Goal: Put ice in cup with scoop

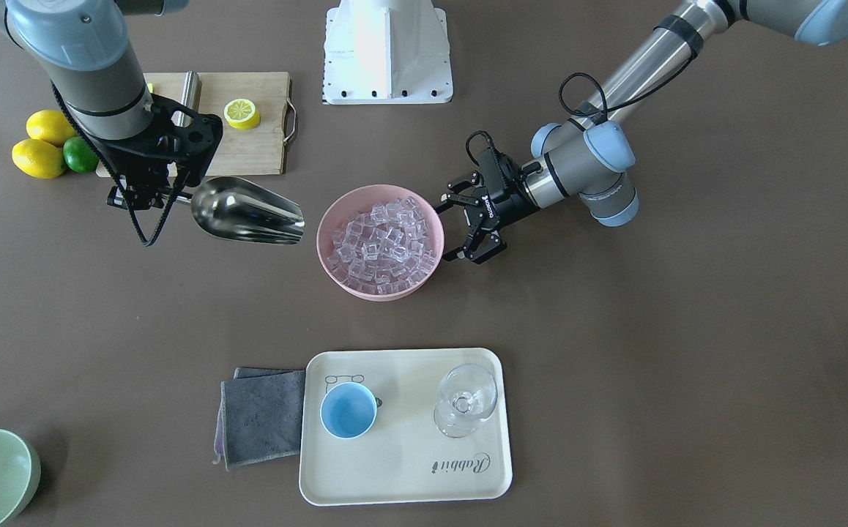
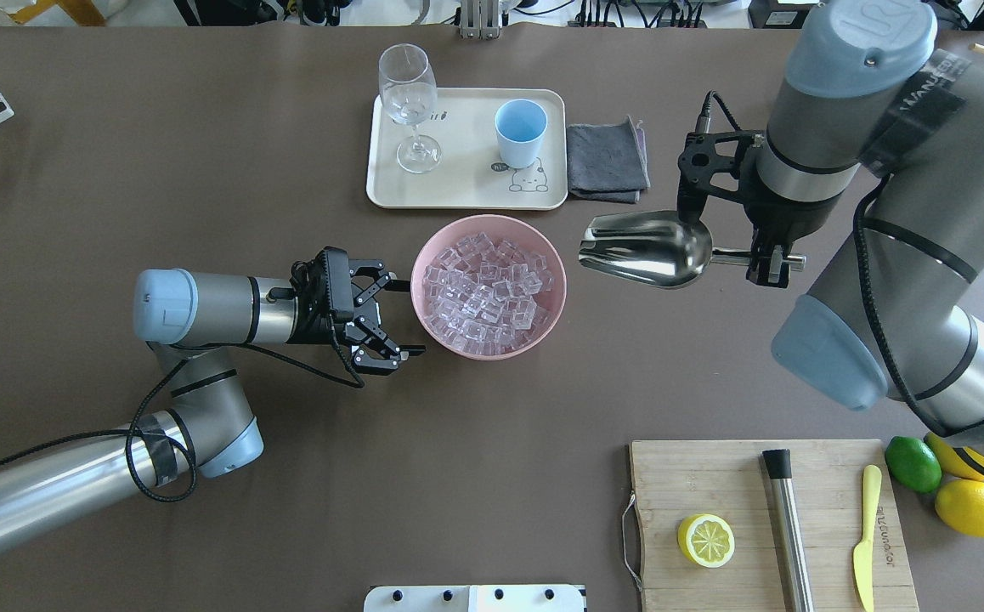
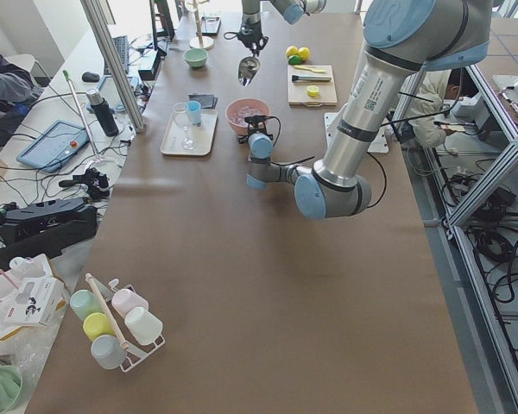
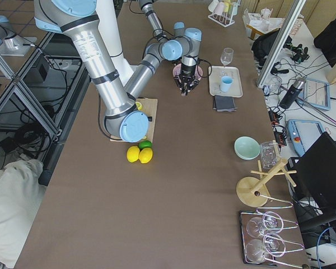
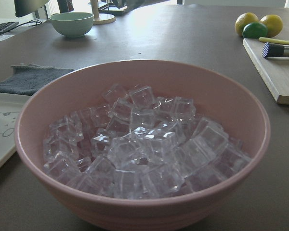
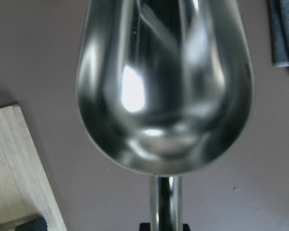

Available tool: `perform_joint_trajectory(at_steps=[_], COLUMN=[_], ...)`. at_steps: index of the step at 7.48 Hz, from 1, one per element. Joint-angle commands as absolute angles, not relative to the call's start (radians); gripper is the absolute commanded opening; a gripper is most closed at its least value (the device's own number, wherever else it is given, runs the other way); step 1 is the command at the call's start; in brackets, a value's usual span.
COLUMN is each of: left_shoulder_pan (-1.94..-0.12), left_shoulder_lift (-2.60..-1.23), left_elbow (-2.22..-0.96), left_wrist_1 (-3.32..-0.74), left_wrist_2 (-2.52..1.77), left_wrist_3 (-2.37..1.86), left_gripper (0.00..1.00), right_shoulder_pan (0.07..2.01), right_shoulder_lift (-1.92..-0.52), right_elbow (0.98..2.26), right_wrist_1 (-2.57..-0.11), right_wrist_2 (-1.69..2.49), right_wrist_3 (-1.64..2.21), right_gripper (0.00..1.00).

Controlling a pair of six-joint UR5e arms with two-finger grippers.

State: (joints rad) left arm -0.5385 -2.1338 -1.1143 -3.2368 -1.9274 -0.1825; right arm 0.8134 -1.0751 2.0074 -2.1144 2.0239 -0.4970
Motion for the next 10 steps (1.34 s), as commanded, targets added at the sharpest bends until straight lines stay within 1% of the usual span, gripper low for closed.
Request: perform_joint_trajectory(at_steps=[1, 2, 4, 8, 10], left_shoulder_pan=[-0.537, -0.538, -0.538, -0.538, -0.538], left_shoulder_lift=[-2.143, -2.149, -2.154, -2.161, -2.163], left_elbow=[-1.101, -1.098, -1.092, -1.086, -1.085], left_wrist_1=[-3.237, -3.237, -3.237, -3.237, -3.235], left_wrist_2=[-1.924, -1.924, -1.921, -1.921, -1.921], left_wrist_3=[-0.183, -0.183, -0.186, -0.19, -0.192], left_gripper=[0.99, 0.99, 0.99, 0.99, 0.99], right_shoulder_pan=[0.787, 0.763, 0.759, 0.715, 0.695], right_shoulder_lift=[-0.921, -0.846, -0.738, -0.66, -0.646], right_elbow=[2.003, 1.949, 1.786, 1.665, 1.637], right_wrist_1=[-2.418, -2.498, -2.542, -2.543, -2.543], right_wrist_2=[1.978, 1.936, 1.882, 1.879, 1.876], right_wrist_3=[-0.566, -0.589, -0.637, -0.608, -0.583], right_gripper=[0.0, 0.0, 0.0, 0.0, 0.0])
